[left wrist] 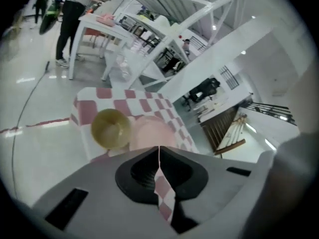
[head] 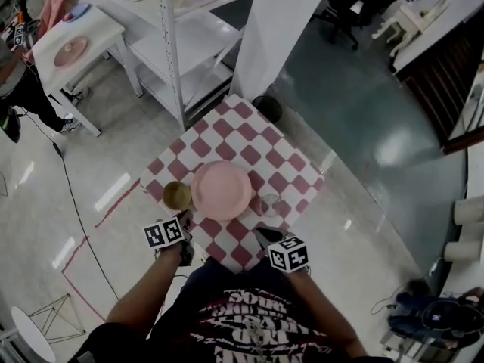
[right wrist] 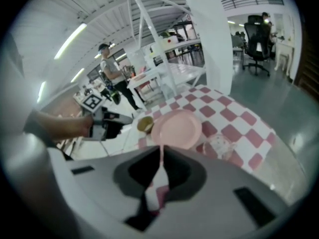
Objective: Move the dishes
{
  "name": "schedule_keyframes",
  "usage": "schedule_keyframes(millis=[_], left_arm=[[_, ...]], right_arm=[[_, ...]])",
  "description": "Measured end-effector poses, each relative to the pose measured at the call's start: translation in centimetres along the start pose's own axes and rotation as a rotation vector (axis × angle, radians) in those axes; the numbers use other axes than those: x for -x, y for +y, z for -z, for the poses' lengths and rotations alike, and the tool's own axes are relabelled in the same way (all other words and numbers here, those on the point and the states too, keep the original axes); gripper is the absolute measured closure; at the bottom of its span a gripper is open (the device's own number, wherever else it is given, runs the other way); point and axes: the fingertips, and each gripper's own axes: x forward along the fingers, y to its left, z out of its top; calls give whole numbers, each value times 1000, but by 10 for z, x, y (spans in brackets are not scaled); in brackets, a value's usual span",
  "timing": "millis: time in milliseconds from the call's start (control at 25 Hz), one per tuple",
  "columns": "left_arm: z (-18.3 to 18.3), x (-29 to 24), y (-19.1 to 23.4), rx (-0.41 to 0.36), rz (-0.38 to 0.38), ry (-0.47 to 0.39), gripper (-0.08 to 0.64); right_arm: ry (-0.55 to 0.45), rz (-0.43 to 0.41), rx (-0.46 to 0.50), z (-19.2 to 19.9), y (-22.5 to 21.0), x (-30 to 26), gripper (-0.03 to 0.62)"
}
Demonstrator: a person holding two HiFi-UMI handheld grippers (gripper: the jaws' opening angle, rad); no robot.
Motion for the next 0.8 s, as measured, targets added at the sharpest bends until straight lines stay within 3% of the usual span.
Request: schedule_keyframes(millis=[80,160,280,400,600,800], left_arm=[[15,0,-43,-126,67,34,529],[30,-1,-71,-266,69,68,529],[42,0,-99,-361,56,60,529],[51,2,-112,-365,3,40,529],[72,13,-116,-288,-124,-4,529],[91,46,-119,-203,-228,-94,529]], right_arm=[[2,12,-1,2,-12,5,548],[-3,9,-12,4,-24,9,549],[-18,-13,-17,4,-41,9,549],[-6,-61,16,4,-56,12,549],[65,-112,182,16,-74,20,549],[97,-240,240,23,-66,20,549]])
